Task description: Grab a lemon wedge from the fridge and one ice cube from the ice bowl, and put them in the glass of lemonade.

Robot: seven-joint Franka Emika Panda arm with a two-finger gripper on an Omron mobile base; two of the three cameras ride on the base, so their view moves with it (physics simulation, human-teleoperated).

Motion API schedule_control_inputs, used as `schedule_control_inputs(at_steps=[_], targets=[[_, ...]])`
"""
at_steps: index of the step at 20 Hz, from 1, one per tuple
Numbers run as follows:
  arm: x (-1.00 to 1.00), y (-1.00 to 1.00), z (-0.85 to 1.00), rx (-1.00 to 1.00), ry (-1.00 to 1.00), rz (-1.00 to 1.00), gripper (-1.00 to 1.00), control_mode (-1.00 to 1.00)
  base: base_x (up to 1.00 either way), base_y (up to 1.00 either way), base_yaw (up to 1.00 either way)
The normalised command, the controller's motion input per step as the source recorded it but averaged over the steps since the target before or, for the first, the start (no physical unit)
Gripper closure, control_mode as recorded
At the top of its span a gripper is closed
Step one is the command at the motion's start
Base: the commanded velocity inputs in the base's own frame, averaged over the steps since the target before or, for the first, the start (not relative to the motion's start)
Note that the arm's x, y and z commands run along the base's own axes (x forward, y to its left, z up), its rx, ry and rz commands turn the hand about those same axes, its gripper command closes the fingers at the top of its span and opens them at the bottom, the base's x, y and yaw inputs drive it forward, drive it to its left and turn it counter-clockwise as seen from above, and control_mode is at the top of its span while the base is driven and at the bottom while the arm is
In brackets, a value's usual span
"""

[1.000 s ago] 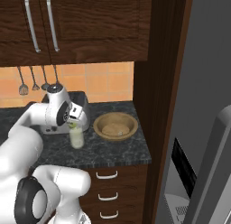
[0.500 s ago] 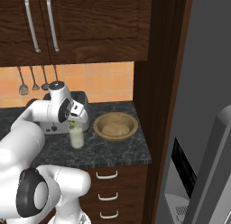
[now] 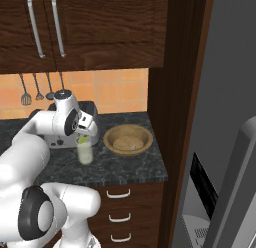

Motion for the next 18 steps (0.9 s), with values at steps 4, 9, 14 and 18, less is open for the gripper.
schedule_control_inputs(at_steps=[4, 9, 14, 18], targets=[[-0.05, 0.0, 0.11, 0.03, -0.02, 0.0, -1.0, -1.0, 0.0, 0.0, 0.0], [-0.11, -0.03, 0.3, 0.08, -0.01, 0.0, -1.0, -1.0, 0.0, 0.0, 0.0], [-0.42, -0.04, 0.17, 0.06, -0.02, 0.0, -1.0, -1.0, 0.0, 0.0, 0.0], [-0.58, -0.24, 0.07, 0.05, 0.0, 0.0, -1.0, -1.0, 0.0, 0.0, 0.0]])
